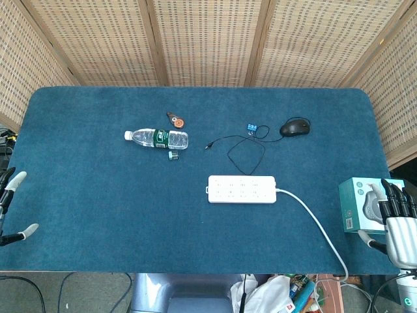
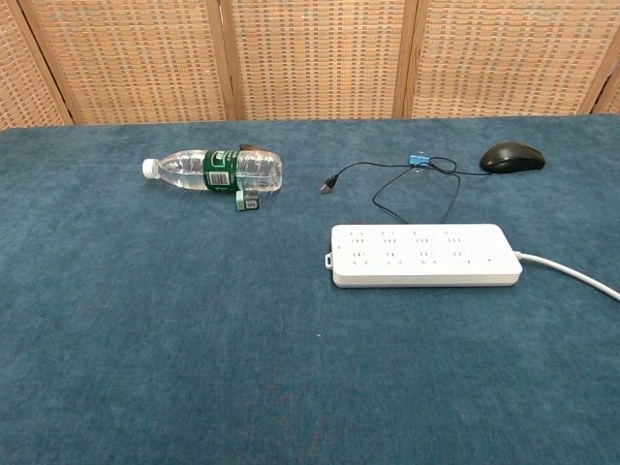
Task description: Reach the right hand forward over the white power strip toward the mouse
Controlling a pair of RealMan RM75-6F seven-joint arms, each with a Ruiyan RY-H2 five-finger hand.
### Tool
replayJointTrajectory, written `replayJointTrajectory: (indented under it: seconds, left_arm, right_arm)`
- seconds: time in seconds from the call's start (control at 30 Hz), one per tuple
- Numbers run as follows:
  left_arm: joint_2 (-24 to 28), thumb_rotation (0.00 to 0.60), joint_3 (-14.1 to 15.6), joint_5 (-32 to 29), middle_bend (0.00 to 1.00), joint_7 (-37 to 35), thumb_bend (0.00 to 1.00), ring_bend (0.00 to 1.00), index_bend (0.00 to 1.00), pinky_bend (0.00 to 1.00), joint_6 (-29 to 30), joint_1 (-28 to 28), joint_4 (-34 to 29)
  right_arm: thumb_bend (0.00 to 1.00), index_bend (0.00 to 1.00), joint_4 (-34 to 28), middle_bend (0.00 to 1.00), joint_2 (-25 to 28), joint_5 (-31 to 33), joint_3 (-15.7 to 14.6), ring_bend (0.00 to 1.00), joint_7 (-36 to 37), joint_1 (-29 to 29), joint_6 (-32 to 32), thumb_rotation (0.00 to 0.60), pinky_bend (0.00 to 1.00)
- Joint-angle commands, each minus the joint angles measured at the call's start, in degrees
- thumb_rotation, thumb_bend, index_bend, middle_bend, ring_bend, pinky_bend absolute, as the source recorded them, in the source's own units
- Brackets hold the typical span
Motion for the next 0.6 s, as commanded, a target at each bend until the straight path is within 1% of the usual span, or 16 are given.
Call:
replayJointTrajectory:
  seconds: [0.03, 0.23, 0.27, 0.3, 0.33, 0.37, 0.4, 0.43, 0.47, 0.5, 0.53, 0.57, 0.6]
  left_arm:
    - [-0.14, 0.6, -0.01, 0.05, 0.0, 0.06, 0.0, 0.0, 0.0, 0.0, 0.11, 0.09, 0.13]
    - [-0.42, 0.6, -0.05, -0.17, 0.0, 0.27, 0.0, 0.0, 0.0, 0.0, -0.28, -0.04, 0.44]
    - [-0.53, 0.6, -0.2, -0.16, 0.0, 0.23, 0.0, 0.0, 0.0, 0.0, -0.25, -0.14, 0.57]
    - [-0.76, 0.6, -0.46, -0.19, 0.0, 0.19, 0.0, 0.0, 0.0, 0.0, -0.02, -0.22, 0.79]
    - [-0.95, 0.6, -0.61, -0.29, 0.0, 0.25, 0.0, 0.0, 0.0, 0.0, 0.09, -0.25, 1.0]
    - [-1.07, 0.6, -0.69, -0.35, 0.0, 0.34, 0.0, 0.0, 0.0, 0.0, 0.12, -0.27, 1.06]
    - [-1.18, 0.6, -0.75, -0.5, 0.0, 0.42, 0.0, 0.0, 0.0, 0.0, 0.11, -0.27, 1.14]
    - [-1.29, 0.6, -0.83, -0.73, 0.0, 0.67, 0.0, 0.0, 0.0, 0.0, -0.04, -0.35, 1.14]
    - [-1.32, 0.6, -0.89, -0.92, 0.0, 0.96, 0.0, 0.0, 0.0, 0.0, -0.26, -0.45, 1.1]
    - [-1.37, 0.6, -0.99, -1.1, 0.0, 1.2, 0.0, 0.0, 0.0, 0.0, -0.4, -0.55, 1.01]
    - [-1.51, 0.6, -1.16, -1.4, 0.0, 1.62, 0.0, 0.0, 0.0, 0.0, -0.59, -0.71, 0.85]
    - [-1.61, 0.6, -1.27, -1.63, 0.0, 1.97, 0.0, 0.0, 0.0, 0.0, -0.75, -0.82, 0.74]
    - [-1.68, 0.6, -1.34, -1.82, 0.0, 2.25, 0.0, 0.0, 0.0, 0.0, -0.89, -0.9, 0.61]
  right_arm:
    - [0.0, 0.0, -0.02, 0.0, 0.02, -0.05, -0.04, 0.0, 0.1, 0.11, -0.25, 0.6, 0.0]
    - [0.0, 0.0, 0.05, 0.0, -0.28, -0.16, -0.41, 0.0, 0.58, 0.57, -1.51, 0.6, 0.0]
    - [0.0, 0.0, 0.01, 0.04, -0.62, -0.21, -0.27, 0.03, 1.14, 1.03, -2.05, 0.6, 0.01]
    - [0.0, 0.0, 0.39, 0.09, -1.4, -0.77, 0.34, 0.09, 1.97, 2.42, -3.12, 0.6, 0.06]
    - [0.01, 0.0, 1.21, 0.21, -1.99, -1.42, 0.73, 0.23, 2.49, 3.64, -4.08, 0.6, 0.2]
    - [0.06, 0.0, 1.71, 0.37, -2.28, -1.9, 0.93, 0.41, 2.99, 4.54, -4.89, 0.6, 0.42]
    - [0.12, 0.0, 1.97, 0.47, -2.5, -2.39, 1.09, 0.51, 3.61, 5.59, -6.0, 0.6, 0.57]
    - [0.24, 0.0, 2.04, 0.58, -2.58, -2.86, 1.19, 0.64, 4.28, 7.22, -8.16, 0.6, 0.77]
    - [0.39, 0.0, 1.71, 0.67, -2.46, -2.73, 1.24, 0.73, 4.67, 8.49, -10.31, 0.6, 0.9]
    - [0.49, 0.0, 1.22, 0.71, -2.25, -2.39, 1.32, 0.78, 5.03, 9.74, -12.53, 0.6, 0.94]
    - [0.62, 0.0, 0.48, 0.74, -1.85, -1.71, 1.36, 0.84, 5.53, 11.45, -15.84, 0.6, 0.99]
    - [0.72, 0.0, -0.15, 0.76, -1.47, -0.97, 1.37, 0.89, 5.87, 12.72, -18.48, 0.6, 1.0]
    - [0.77, 0.0, -0.73, 0.77, -1.09, -0.3, 1.4, 0.9, 6.04, 13.83, -20.73, 0.6, 1.0]
